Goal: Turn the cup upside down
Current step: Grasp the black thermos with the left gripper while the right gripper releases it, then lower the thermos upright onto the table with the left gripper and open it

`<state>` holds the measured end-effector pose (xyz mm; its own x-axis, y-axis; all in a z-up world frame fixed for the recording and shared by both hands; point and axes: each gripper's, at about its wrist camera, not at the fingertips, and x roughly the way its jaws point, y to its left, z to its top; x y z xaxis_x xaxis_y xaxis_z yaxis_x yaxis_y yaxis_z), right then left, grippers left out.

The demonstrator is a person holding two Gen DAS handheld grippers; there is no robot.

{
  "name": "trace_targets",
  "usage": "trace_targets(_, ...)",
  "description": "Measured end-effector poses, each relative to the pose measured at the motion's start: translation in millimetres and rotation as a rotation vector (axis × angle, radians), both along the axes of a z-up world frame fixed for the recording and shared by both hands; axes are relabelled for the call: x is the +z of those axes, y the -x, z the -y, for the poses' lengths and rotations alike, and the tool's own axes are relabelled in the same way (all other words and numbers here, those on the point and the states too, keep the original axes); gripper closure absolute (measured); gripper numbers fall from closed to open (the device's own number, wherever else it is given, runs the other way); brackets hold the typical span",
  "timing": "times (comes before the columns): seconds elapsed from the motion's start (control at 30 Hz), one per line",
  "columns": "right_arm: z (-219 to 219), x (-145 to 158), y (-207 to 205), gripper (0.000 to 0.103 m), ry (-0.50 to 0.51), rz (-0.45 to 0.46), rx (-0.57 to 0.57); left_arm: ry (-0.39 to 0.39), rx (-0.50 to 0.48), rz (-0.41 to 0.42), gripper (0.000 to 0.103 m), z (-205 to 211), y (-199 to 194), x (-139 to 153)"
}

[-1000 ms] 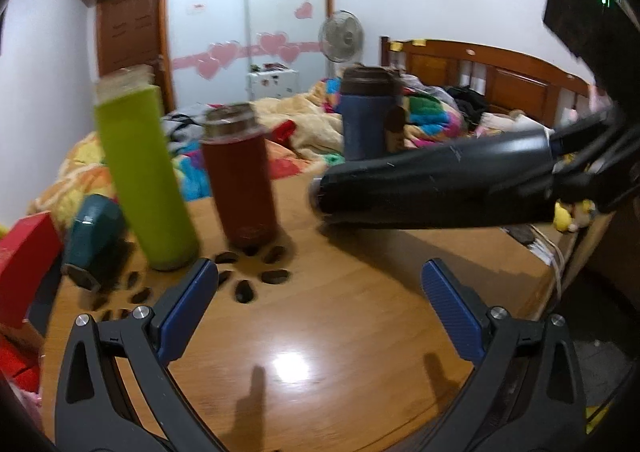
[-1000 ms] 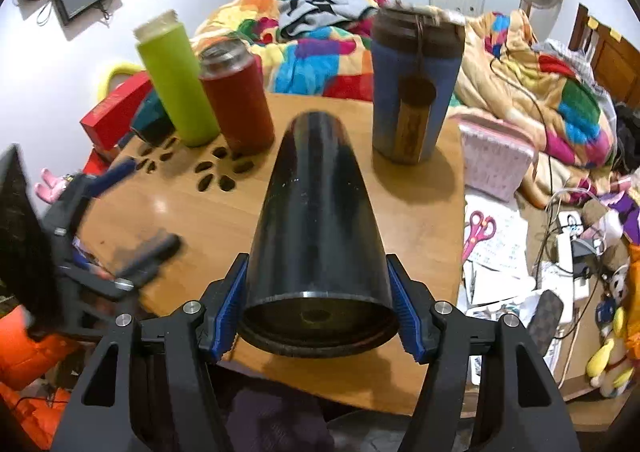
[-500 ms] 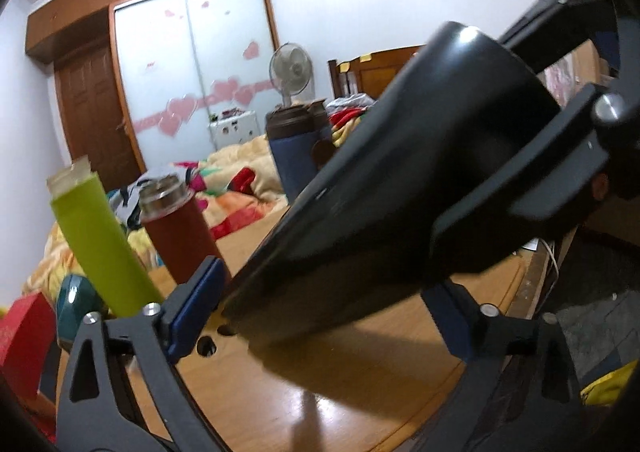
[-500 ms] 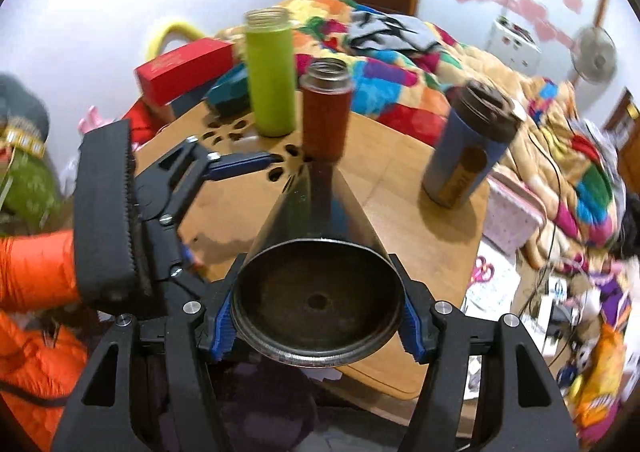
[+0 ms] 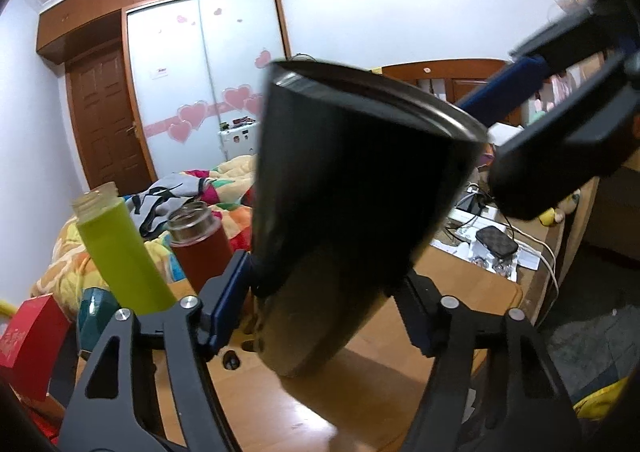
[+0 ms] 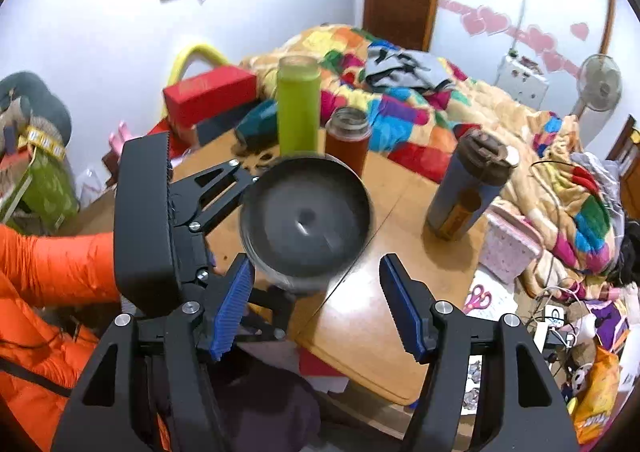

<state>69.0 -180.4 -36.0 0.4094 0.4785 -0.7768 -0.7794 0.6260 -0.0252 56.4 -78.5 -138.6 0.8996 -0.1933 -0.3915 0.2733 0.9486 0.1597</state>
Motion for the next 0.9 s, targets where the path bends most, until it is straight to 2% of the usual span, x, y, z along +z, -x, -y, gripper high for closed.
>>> trace_targets(0.1, 5.3, 1.6, -3.9, 0.042, -0.033, 0.011, -0.053, 0.020, 0.010, -0.019, 0.039, -12.8, -3.9, 7.7)
trace_targets(0.23, 10.2, -3.7, -15.8, 0.042, -0.092, 0.004, -0.134, 0.102, 0.012, -0.084, 0.040, -26.2, -10.0, 13.5)
trace_targets(0.4, 8.6, -13.0, -32.9, 0.042, -0.156, -0.006, -0.216, 0.108, 0.036, -0.111, 0.040, -34.5, -12.9, 22.1)
trace_targets(0.67, 4.0, -27.6, -41.5, 0.042, -0.207, -0.002, -0.291, 0.120, 0.080, -0.249, 0.040, -41.2, -37.0, 21.4)
trace_targets(0.9, 5.9, -28.8, -39.3, 0.042, -0.235, 0.008, -0.330, 0.142, 0.104, -0.254, 0.039, -46.1, -38.3, 21.7)
